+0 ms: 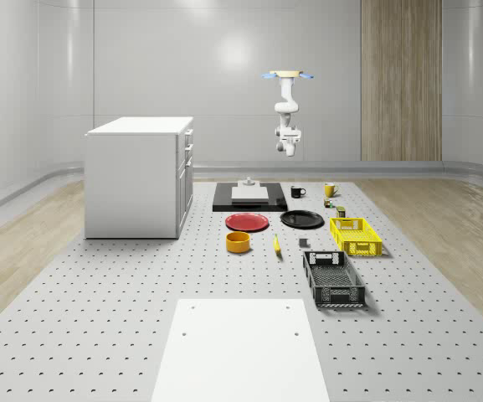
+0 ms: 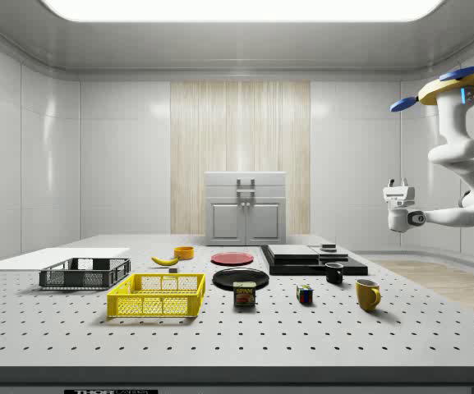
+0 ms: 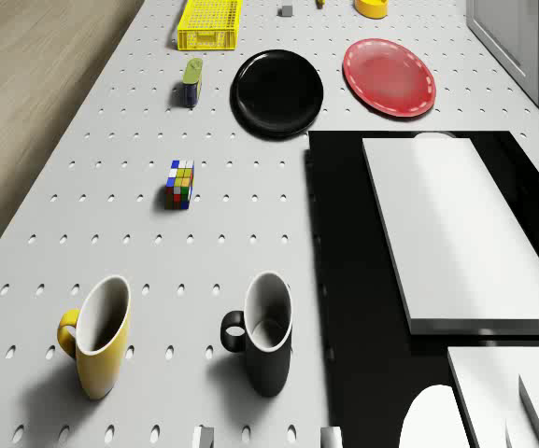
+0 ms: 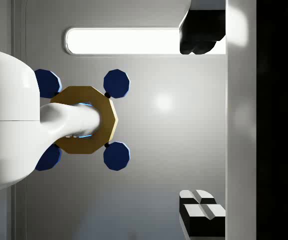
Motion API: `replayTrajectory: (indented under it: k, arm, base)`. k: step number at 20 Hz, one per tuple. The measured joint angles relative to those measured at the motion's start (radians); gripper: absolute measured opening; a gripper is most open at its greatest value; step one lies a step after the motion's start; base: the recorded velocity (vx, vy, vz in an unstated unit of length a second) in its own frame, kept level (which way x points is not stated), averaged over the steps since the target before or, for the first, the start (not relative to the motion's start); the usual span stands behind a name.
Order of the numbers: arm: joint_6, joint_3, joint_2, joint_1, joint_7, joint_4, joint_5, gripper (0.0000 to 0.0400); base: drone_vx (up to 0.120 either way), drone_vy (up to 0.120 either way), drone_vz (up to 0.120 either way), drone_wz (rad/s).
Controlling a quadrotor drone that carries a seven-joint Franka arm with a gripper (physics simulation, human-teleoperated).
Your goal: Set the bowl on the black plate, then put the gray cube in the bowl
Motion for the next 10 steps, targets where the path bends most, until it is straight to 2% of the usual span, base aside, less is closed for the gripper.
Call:
replayTrajectory:
  k: [5,10]
  arm:
    - [-0.084,0.001,0.019,-0.002,-0.001,0.106,0.001,0.04]
    - [-0.145,0.002,0.053,-0.004,-0.002,0.206,0.002,0.04]
  base:
    - [0.0,0.0,0.0,0.0]
    - [0.0,0.0,0.0,0.0]
